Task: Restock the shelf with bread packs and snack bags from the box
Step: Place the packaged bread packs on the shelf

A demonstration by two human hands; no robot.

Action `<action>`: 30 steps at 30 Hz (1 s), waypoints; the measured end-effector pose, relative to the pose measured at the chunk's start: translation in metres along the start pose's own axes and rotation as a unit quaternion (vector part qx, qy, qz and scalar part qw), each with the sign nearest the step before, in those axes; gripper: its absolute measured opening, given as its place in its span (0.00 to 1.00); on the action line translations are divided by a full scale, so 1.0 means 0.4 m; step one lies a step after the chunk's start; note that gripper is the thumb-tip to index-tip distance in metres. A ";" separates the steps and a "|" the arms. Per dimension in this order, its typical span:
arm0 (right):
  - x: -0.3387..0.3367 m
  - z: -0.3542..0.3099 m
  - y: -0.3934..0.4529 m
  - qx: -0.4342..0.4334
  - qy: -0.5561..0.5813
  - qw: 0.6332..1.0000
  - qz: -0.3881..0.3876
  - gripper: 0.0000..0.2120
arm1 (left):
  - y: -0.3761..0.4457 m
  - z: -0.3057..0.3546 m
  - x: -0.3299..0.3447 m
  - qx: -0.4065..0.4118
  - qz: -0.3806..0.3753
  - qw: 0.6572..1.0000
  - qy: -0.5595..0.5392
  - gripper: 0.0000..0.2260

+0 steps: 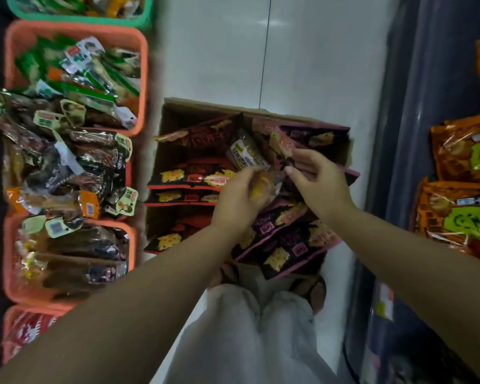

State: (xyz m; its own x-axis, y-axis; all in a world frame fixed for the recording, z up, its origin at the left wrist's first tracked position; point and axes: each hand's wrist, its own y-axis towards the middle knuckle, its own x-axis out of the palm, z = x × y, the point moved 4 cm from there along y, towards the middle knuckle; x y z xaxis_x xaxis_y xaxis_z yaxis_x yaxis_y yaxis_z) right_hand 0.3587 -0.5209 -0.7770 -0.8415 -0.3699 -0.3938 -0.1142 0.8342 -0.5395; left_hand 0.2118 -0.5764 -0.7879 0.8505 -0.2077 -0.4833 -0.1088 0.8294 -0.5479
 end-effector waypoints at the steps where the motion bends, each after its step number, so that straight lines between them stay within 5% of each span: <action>1: 0.004 0.012 0.002 0.002 0.005 1.000 -0.002 0.18 | 0.011 0.001 0.013 0.002 0.003 1.000 0.016 0.25; 6: 0.012 0.049 0.010 0.010 0.038 0.999 -0.006 0.18 | 0.042 -0.019 0.067 -0.062 -0.030 0.997 0.042 0.35; 11: 0.013 0.062 0.012 0.022 0.038 0.999 -0.010 0.18 | 0.054 -0.031 0.074 -0.069 -0.002 0.993 0.099 0.21; 22: 0.027 0.030 0.017 0.067 0.049 0.996 0.014 0.17 | -0.036 0.043 -0.153 -0.038 0.143 0.987 -0.055 0.10; 30: 0.107 0.091 0.053 0.095 -0.127 0.985 -0.061 0.21 | -0.082 0.038 -0.289 -0.063 0.227 0.949 -0.209 0.08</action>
State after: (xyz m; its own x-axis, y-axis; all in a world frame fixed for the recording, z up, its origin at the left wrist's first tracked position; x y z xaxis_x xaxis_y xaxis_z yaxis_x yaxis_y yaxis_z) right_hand 0.3395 -0.5339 -0.8324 -0.6648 -0.5736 -0.4784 -0.0849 0.6944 -0.7146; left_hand 0.1248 -0.5717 -0.7038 0.8278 0.4029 -0.3904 -0.5519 0.7097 -0.4378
